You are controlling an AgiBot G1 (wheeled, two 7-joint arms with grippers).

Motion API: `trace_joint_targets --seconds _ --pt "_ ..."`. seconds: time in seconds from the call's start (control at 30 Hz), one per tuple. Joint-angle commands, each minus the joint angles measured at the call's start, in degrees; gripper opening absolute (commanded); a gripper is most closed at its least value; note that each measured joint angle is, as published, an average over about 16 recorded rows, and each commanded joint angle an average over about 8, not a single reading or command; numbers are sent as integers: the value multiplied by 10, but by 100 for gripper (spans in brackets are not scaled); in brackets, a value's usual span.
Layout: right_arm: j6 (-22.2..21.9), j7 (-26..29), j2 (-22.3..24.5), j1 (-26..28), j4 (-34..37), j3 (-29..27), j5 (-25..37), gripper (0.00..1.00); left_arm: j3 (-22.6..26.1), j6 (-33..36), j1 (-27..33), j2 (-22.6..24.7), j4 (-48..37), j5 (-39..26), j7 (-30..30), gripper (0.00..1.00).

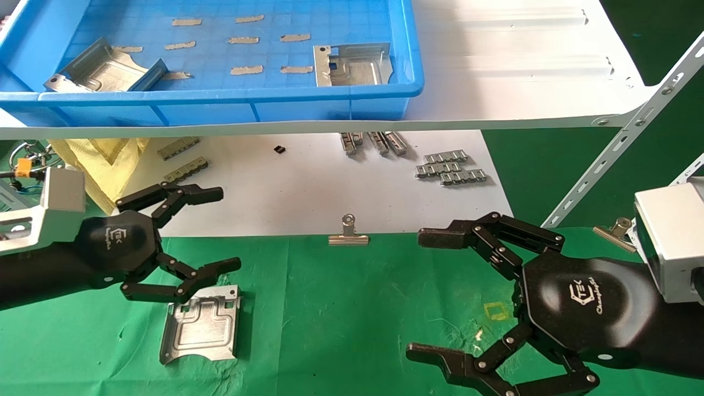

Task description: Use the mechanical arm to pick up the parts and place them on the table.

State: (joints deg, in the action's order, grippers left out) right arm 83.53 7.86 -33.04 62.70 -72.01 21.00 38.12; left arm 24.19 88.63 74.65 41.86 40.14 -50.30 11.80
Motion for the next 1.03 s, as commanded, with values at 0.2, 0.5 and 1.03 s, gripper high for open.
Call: trace_joint_targets --seconds 0.2,0.5,1.03 --pt "0 0 0 0 0 0 0 100 -20 -7 -33 -17 83 21 -56 100" --pt "0 0 0 0 0 0 0 100 -46 -17 -74 -39 190 48 -128 100" --pt "0 0 0 0 0 0 0 100 -84 -30 -135 -71 346 87 -231 100"
